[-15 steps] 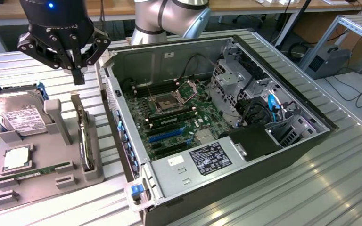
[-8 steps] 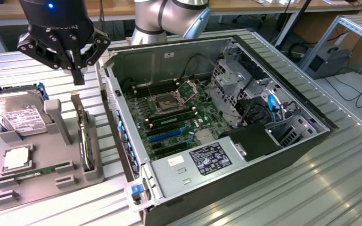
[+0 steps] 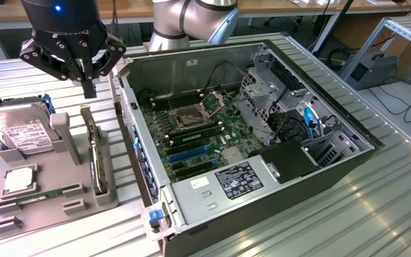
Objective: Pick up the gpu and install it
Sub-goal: 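Reach for the gpu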
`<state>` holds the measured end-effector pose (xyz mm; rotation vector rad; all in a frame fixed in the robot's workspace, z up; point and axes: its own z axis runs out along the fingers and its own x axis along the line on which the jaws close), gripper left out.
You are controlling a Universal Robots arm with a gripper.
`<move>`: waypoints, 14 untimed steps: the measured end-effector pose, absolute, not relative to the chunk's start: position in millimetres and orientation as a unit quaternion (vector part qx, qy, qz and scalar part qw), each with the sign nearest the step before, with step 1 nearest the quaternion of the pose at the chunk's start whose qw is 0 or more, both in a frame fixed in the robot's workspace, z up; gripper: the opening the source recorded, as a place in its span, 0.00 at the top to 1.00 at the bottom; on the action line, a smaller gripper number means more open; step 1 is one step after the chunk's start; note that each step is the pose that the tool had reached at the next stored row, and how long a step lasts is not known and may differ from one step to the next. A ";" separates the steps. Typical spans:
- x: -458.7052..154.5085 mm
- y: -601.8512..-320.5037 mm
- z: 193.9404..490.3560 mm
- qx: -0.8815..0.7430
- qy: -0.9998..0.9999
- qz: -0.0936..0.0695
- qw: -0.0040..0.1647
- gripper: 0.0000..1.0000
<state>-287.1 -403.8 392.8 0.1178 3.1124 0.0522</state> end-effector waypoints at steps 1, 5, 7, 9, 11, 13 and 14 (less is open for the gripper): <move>-287.1 -404.2 392.9 0.038 0.999 0.017 0.013 0.89; -287.1 -406.4 392.8 0.038 0.999 0.017 0.013 0.89; -287.1 -407.9 392.9 0.038 0.999 0.017 0.013 0.89; -287.1 -408.9 392.8 0.038 0.999 0.017 0.013 0.89; -287.1 -409.9 392.8 0.038 0.999 0.017 0.013 0.89; -287.1 -410.7 392.8 0.038 0.999 0.017 0.013 0.89; -287.1 -411.2 392.8 0.038 0.999 0.017 0.013 0.89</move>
